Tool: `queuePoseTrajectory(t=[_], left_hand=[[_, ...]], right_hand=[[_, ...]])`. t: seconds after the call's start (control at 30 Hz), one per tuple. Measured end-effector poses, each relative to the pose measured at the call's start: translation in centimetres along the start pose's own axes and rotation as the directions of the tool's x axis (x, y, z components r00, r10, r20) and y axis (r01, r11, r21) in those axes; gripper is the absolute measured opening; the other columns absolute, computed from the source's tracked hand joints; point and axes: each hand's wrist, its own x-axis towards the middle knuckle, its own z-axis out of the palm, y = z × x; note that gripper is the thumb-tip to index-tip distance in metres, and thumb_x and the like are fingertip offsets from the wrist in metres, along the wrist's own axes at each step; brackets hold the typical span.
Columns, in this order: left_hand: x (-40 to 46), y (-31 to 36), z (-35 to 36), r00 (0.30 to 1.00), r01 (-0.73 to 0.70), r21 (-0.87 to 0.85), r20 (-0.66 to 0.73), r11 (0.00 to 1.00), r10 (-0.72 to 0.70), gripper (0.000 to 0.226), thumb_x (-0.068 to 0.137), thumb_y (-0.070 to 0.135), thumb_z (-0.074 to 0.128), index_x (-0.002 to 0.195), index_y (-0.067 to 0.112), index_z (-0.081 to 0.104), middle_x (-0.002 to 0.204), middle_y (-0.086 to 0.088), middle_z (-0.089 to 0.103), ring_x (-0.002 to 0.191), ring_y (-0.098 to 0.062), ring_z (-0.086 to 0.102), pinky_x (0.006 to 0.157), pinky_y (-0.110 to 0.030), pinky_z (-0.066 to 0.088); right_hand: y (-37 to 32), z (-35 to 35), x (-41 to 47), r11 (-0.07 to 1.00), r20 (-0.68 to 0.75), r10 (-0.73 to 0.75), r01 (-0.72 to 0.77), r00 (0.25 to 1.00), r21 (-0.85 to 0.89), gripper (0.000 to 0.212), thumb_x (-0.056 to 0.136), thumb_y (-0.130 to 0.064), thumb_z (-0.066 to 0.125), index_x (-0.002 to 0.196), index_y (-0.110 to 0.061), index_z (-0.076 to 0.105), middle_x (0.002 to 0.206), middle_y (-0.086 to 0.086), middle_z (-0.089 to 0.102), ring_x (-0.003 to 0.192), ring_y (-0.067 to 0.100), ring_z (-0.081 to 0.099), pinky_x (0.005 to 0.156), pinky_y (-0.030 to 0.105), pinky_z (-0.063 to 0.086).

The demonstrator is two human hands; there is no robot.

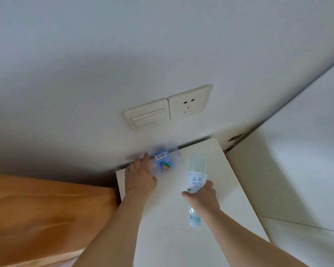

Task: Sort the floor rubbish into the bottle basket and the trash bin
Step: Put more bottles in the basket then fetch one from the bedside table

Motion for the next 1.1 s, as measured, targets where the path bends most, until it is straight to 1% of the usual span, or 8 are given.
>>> queuePoseTrajectory(t=[0.1, 0.27, 0.47, 0.6, 0.7, 0.8, 0.97, 1.1], left_hand=[[0.3, 0.0, 1.4, 1.000, 0.011, -0.038, -0.021, 0.999, -0.011, 0.076, 0.081, 0.033, 0.066, 0.145, 0.019, 0.026, 0.130, -0.008, 0.046, 0.117, -0.027, 0.049, 0.096, -0.037, 0.045], [-2.6, 0.8, -1.4, 0.982, 0.077, -0.148, 0.182, 0.986, -0.049, 0.063, 0.079, 0.034, 0.065, 0.131, 0.019, 0.032, 0.114, -0.006, 0.049, 0.100, -0.024, 0.054, 0.076, -0.034, 0.049], [-9.1, 2.8, -8.2, 0.948, 0.271, -0.412, 0.273, 0.870, -0.165, 0.056, 0.078, 0.042, 0.064, 0.115, 0.024, 0.026, 0.097, -0.001, 0.051, 0.079, -0.016, 0.057, 0.054, -0.026, 0.043], [-16.2, 4.1, -12.4, 0.939, 0.335, -0.437, 0.230, 0.835, -0.256, 0.060, 0.077, 0.040, 0.063, 0.115, 0.022, 0.020, 0.094, -0.002, 0.052, 0.077, -0.021, 0.060, 0.064, -0.031, 0.053], [-20.6, 4.2, -14.9, 0.923, 0.385, -0.477, 0.210, 0.790, -0.323, 0.060, 0.079, 0.044, 0.064, 0.121, 0.022, 0.027, 0.099, -0.004, 0.057, 0.084, -0.027, 0.061, 0.068, -0.031, 0.049], [-26.3, 3.9, -16.7, 0.909, 0.414, -0.469, 0.170, 0.780, -0.380, 0.056, 0.077, 0.053, 0.058, 0.119, 0.023, 0.036, 0.104, -0.003, 0.060, 0.083, -0.025, 0.057, 0.072, -0.030, 0.049], [-39.1, 3.3, -17.8, 0.763, 0.600, -0.560, 0.186, 0.571, -0.619, 0.062, 0.080, 0.057, 0.062, 0.132, 0.030, 0.042, 0.118, -0.002, 0.062, 0.108, -0.027, 0.058, 0.085, -0.032, 0.046], [-49.9, 3.0, -16.1, 0.605, 0.704, -0.595, 0.218, 0.387, -0.766, 0.073, 0.085, 0.057, 0.059, 0.146, 0.026, 0.033, 0.134, -0.004, 0.056, 0.119, -0.027, 0.055, 0.090, -0.032, 0.045]], right_hand=[[0.4, 1.2, 1.5, 0.999, -0.018, 0.004, -0.003, 1.000, 0.046, 0.077, 0.069, -0.032, 0.073, 0.130, -0.013, 0.030, 0.117, 0.007, 0.050, 0.103, 0.030, 0.057, 0.083, 0.037, 0.051], [0.2, -1.7, -0.8, 0.992, -0.013, 0.009, -0.008, 1.000, 0.127, 0.062, 0.065, -0.029, 0.073, 0.108, -0.018, 0.031, 0.105, 0.005, 0.056, 0.085, 0.024, 0.062, 0.072, 0.036, 0.055], [-1.3, -7.4, -7.3, 0.981, -0.015, -0.086, 0.088, 0.996, 0.172, 0.067, 0.075, -0.033, 0.075, 0.119, -0.016, 0.026, 0.100, 0.003, 0.059, 0.076, 0.016, 0.061, 0.055, 0.027, 0.046], [-0.8, -10.9, -13.1, 0.971, 0.045, -0.147, 0.135, 0.988, 0.197, 0.065, 0.077, -0.038, 0.075, 0.121, -0.015, 0.032, 0.101, 0.004, 0.059, 0.081, 0.018, 0.061, 0.062, 0.030, 0.050], [-0.5, -12.4, -15.9, 0.960, 0.119, -0.168, 0.134, 0.979, 0.246, 0.064, 0.078, -0.044, 0.074, 0.123, -0.015, 0.038, 0.101, 0.003, 0.057, 0.089, 0.023, 0.061, 0.070, 0.036, 0.054], [-0.1, -13.0, -19.0, 0.948, 0.247, -0.187, 0.108, 0.951, 0.299, 0.062, 0.077, -0.046, 0.074, 0.120, -0.017, 0.041, 0.101, 0.003, 0.055, 0.090, 0.028, 0.060, 0.062, 0.037, 0.057], [2.1, -10.8, -25.8, 0.961, 0.439, -0.271, 0.211, 0.857, 0.181, 0.056, 0.078, -0.036, 0.069, 0.120, -0.017, 0.037, 0.098, 0.007, 0.054, 0.079, 0.029, 0.061, 0.063, 0.039, 0.056], [5.4, -8.0, -32.1, 0.942, 0.572, -0.318, 0.320, 0.756, 0.101, 0.055, 0.077, -0.032, 0.065, 0.120, -0.018, 0.035, 0.100, 0.011, 0.056, 0.078, 0.029, 0.062, 0.062, 0.038, 0.057]])
